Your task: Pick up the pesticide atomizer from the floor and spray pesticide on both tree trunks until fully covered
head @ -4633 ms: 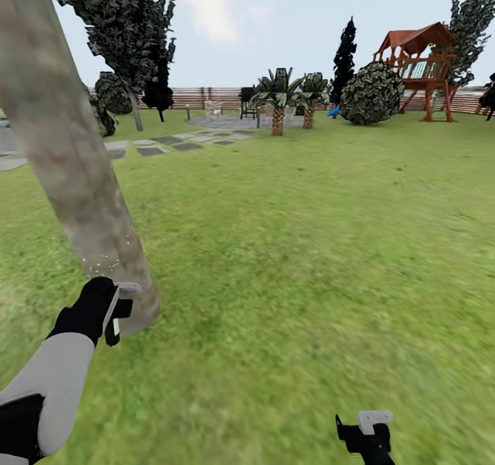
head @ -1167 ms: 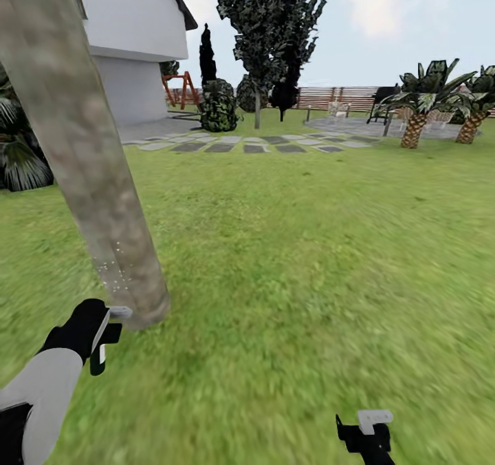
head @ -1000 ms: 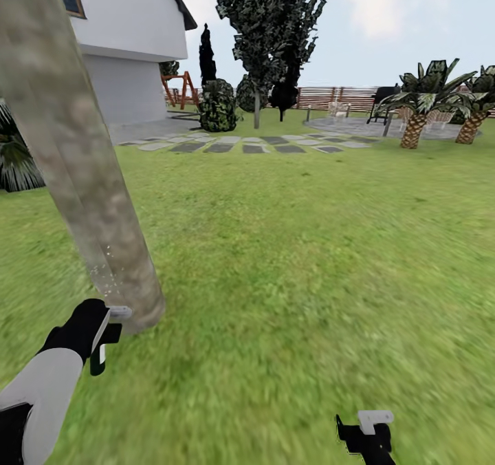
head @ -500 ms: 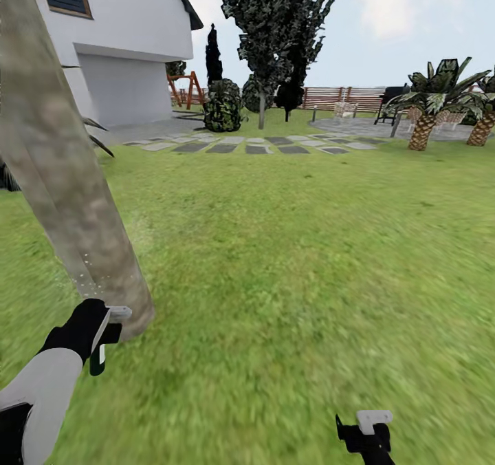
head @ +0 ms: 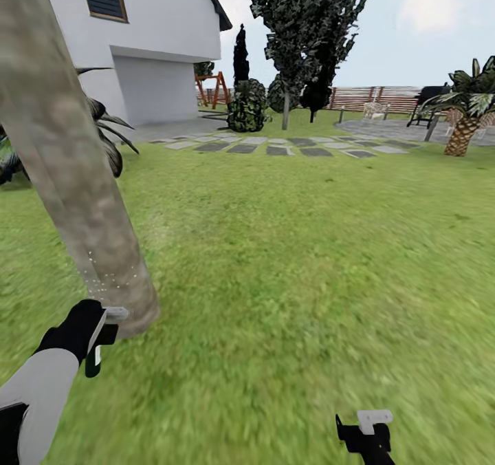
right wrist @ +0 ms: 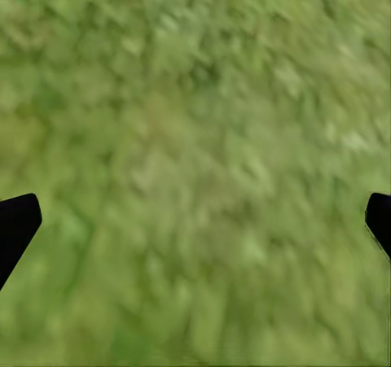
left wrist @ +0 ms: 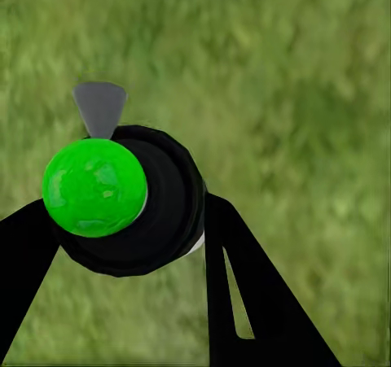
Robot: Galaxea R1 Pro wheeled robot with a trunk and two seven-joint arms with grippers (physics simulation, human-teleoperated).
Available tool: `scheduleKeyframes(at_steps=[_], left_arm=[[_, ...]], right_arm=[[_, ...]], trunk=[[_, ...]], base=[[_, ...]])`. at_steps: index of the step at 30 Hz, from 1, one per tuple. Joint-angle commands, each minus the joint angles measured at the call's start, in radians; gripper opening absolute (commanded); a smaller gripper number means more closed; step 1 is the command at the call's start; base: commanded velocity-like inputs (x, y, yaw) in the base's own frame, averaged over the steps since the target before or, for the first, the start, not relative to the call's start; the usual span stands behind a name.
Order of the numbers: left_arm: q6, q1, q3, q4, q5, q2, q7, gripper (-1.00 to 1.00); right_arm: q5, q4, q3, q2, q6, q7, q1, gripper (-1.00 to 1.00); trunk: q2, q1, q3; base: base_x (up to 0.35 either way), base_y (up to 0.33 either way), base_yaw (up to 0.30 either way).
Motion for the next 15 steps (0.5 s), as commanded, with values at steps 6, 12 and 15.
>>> scheduleKeyframes(at_steps=[6,12,15], left_arm=[[0.004,-0.001,0.014,-0.009,-0.003,-0.038,-0.002,-1.00],[0.004,-0.001,0.011,-0.008,-0.007,0.013,-0.004,-1.00],[0.004,0.001,0.011,-0.004,-0.008,0.038,-0.004,-1.00]], right_arm=[[0.011,0.001,-0.007,0.000,-0.003,-0.002,-0.001,1.00],[0.011,0.001,-0.007,0.000,-0.003,-0.003,-0.001,1.00],[0.011,0.001,-0.007,0.000,-0.003,-0.003,-0.001,1.00]], trunk=[[0.000,0.000,-0.001],[0.000,0.000,-0.001],[0.000,0.000,-0.001]], base=[[0.127,-0.261,0.015],[0.108,-0.180,0.164],[0.011,-0.014,0.272]])
